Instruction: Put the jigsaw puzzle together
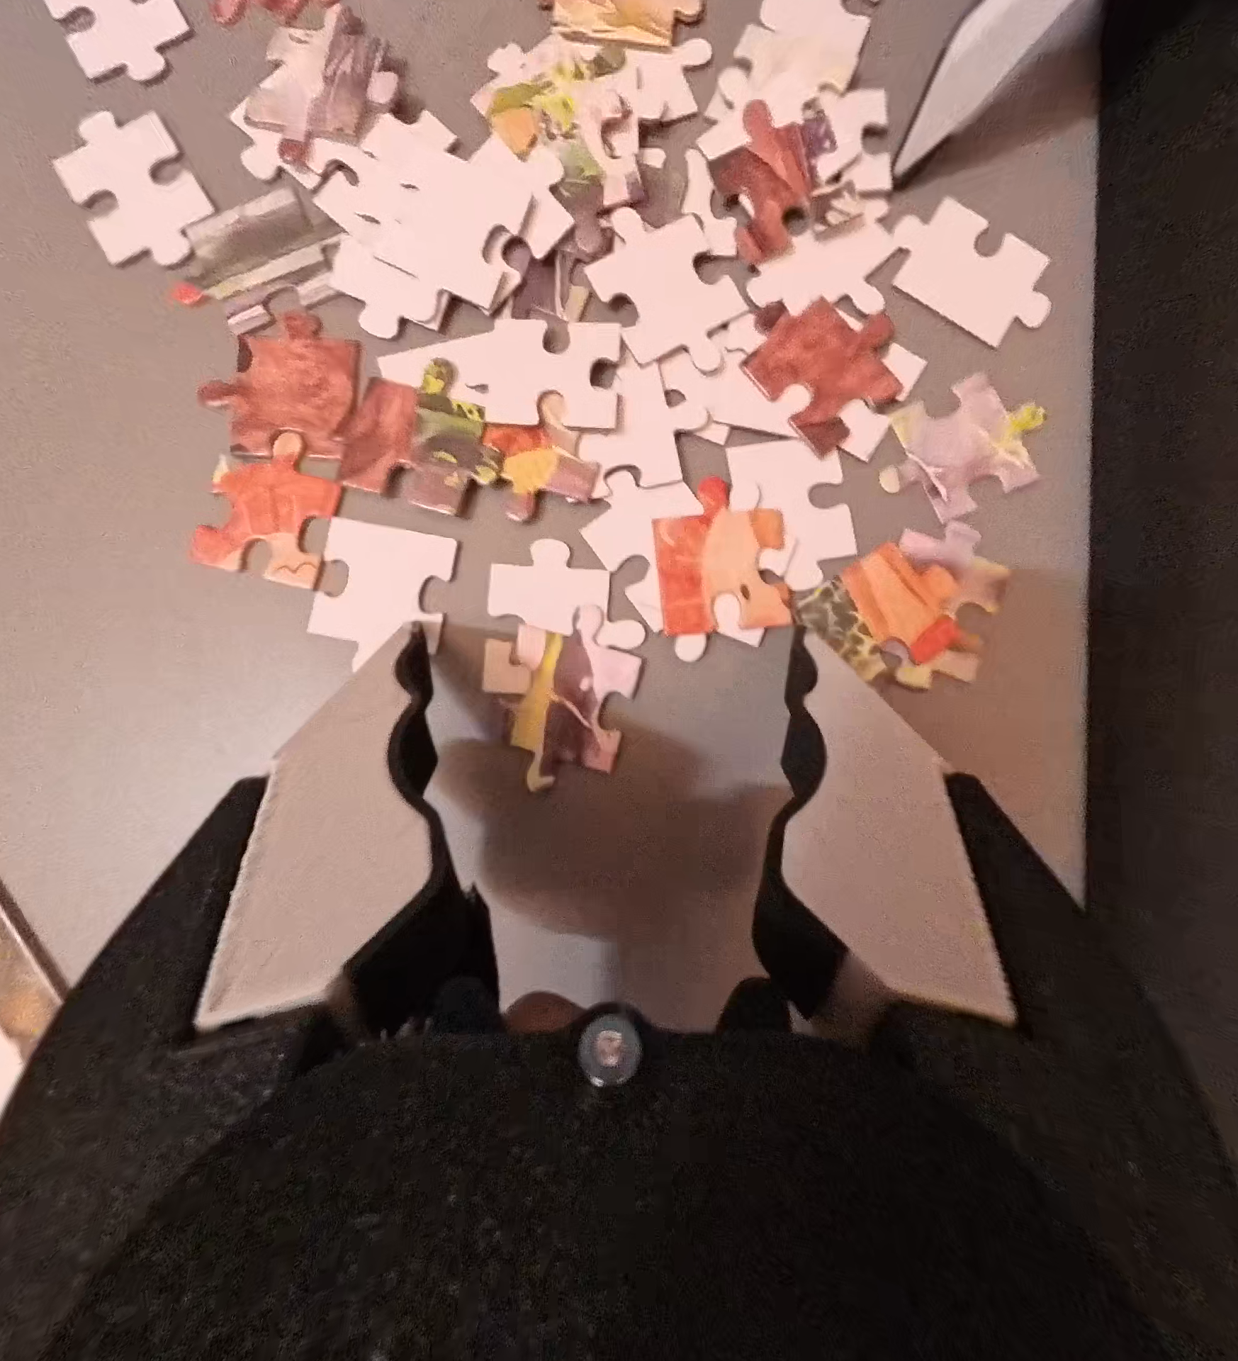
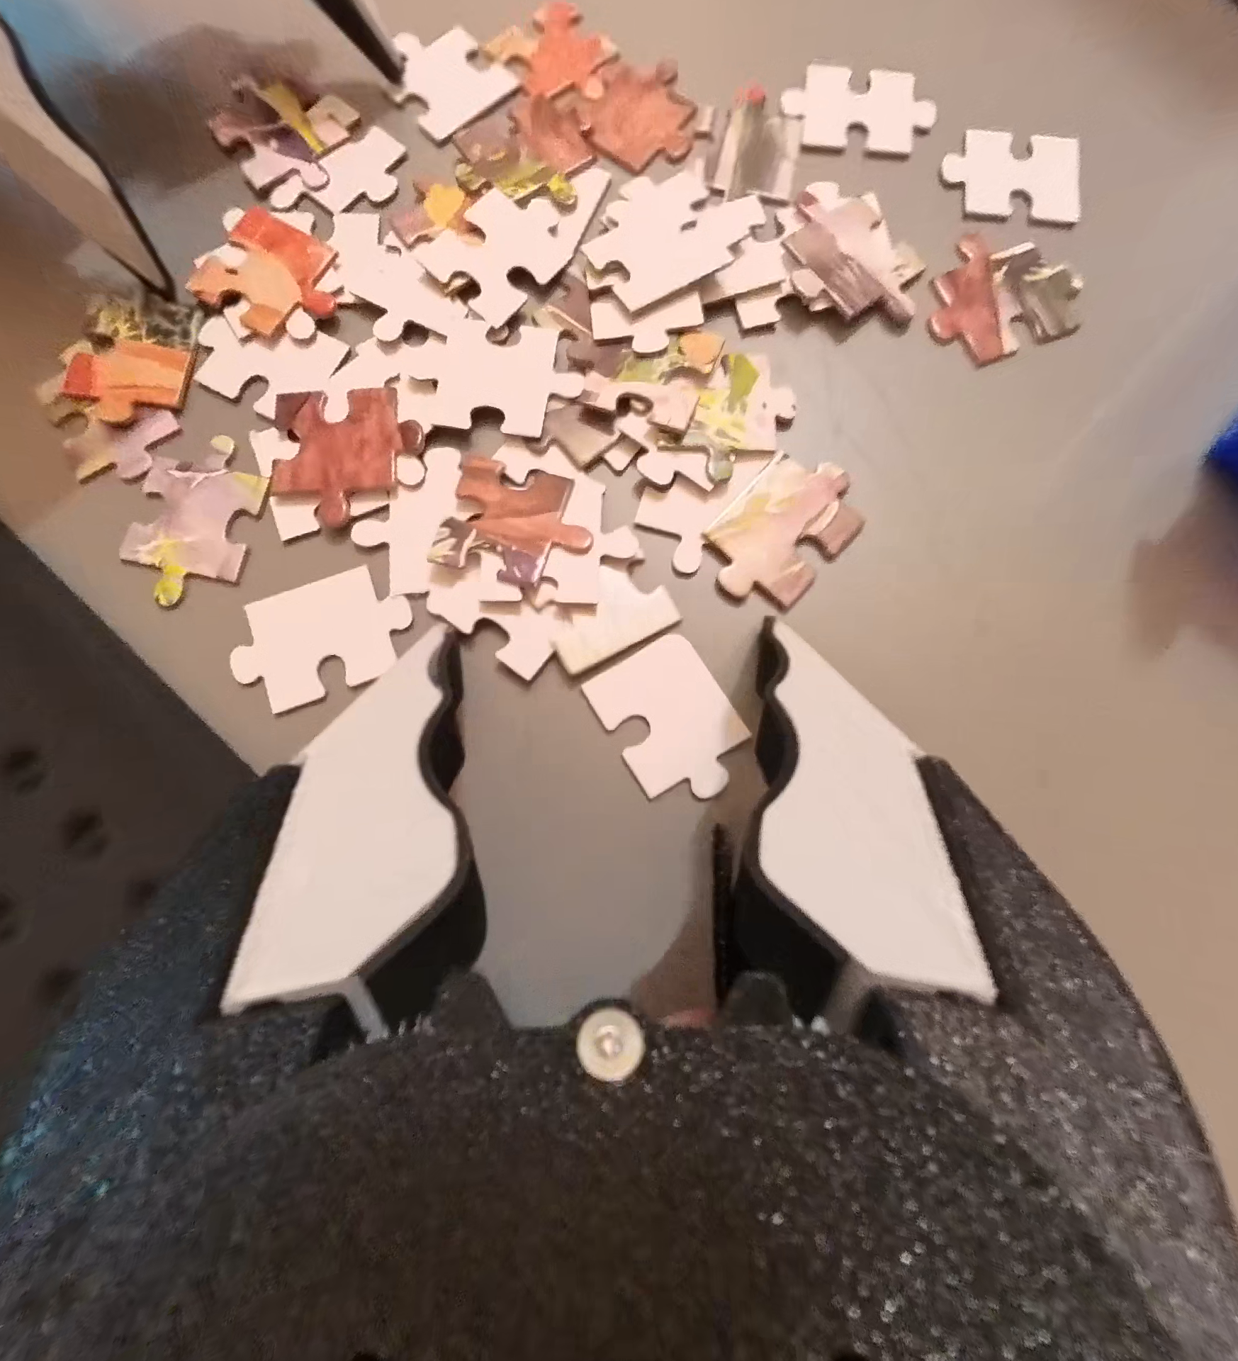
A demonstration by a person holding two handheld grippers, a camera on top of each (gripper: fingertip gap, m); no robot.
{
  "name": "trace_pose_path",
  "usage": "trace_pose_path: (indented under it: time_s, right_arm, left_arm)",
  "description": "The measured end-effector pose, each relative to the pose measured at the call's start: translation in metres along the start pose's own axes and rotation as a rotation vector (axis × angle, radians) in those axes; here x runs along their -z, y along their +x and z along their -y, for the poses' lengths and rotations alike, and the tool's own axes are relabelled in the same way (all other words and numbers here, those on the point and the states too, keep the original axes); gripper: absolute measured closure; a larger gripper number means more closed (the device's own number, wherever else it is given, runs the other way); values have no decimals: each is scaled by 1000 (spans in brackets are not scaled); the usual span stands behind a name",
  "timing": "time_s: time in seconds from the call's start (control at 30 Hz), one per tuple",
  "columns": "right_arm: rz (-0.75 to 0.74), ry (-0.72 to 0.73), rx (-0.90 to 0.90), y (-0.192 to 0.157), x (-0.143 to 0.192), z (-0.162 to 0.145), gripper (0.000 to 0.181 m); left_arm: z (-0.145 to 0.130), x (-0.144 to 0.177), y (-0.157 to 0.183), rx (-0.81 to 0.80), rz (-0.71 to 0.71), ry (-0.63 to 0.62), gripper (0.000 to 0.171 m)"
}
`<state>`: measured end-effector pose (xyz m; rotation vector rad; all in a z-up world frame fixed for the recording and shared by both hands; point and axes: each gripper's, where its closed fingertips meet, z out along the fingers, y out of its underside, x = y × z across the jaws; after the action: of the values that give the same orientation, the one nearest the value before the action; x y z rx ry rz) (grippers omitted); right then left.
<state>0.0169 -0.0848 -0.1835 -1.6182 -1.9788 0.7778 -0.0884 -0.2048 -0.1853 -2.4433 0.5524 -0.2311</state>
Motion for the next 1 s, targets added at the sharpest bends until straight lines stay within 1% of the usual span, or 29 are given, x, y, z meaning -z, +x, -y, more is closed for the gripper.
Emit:
trace_pose_path:
  time_s: [0.1, 0.13, 0.17, 0.2, 0.3, 0.33, 0.4, 0.43, 0.47, 0.53, 0.57, 0.6, 0.63, 0.67, 0.7, 0.77, 0.8, 0.87, 0.9, 0.93, 0.97, 1.0]
  right_arm:
    - [13, -9, 5, 0, -5, 4, 103]
    - [29, -11, 16, -1, -7, 7, 107]
    - [41, -6, 28, -3, -10, 12, 123]
    - [37, 3, 38, -3, -16, 18, 118]
    - [114, 21, 102, -20, -33, 35, 116]
    - [131, 25, 105, -21, -36, 40, 121]
    - [126, 46, 74, -19, -47, 52, 129]
    - [138, 56, 78, -23, -51, 57, 132]
    - [151, 58, 104, -27, -54, 60, 125]
    - [160, 50, 128, -31, -59, 64, 119]
    - [159, 51, 120, -31, -60, 65, 119]
    - [157, 51, 118, -30, -60, 66, 125]
    - [166, 51, 118, -31, -59, 66, 140]
    - [190, 58, 114, -34, -56, 67, 144]
    - [179, 87, 103, -32, -52, 73, 144]
    - [148, 171, 103, -29, -36, 90, 144]
    - [122, 229, 109, -27, -25, 102, 144]
    - [79, 354, 109, -23, 3, 127, 144]
    - [69, 407, 96, -21, 17, 137, 144]
    - [69, 430, 69, -19, 26, 141, 144]
    - [58, 412, 36, -13, 28, 138, 140]
    - [44, 354, 4, -6, 23, 128, 127]
  left_arm:
    - [13, -10, -4, -1, 29, 83, 74]
    - [18, -14, -3, 2, 28, 106, 74]
    - [23, -16, -1, -5, 20, 118, 76]
    - [27, -19, 0, -12, 18, 123, 77]
    - [42, -31, 5, -27, 4, 149, 78]
    - [47, -34, 10, -42, -18, 149, 75]
    - [53, -39, 15, -65, -30, 150, 82]
    - [55, -40, 18, -73, -37, 152, 88]
    - [56, -41, 22, -84, -50, 154, 86]
    - [56, -42, 26, -92, -65, 151, 86]
    - [56, -41, 24, -87, -62, 152, 86]
    - [56, -40, 21, -87, -48, 156, 87]
    - [58, -37, 13, -89, -12, 172, 97]
    - [62, -31, 3, -88, 41, 206, 123]
    - [69, -22, -3, -81, 64, 256, 128]
    - [91, 4, -10, -41, 69, 396, 148]
    - [101, 20, -11, -27, 70, 471, 152]
    - [114, 46, -16, -5, 91, 576, 151]
    - [115, 54, -19, 6, 106, 592, 145]
    - [111, 58, -23, 18, 119, 583, 138]
    - [104, 58, -27, 32, 130, 552, 131]
    - [93, 55, -29, 47, 126, 499, 124]
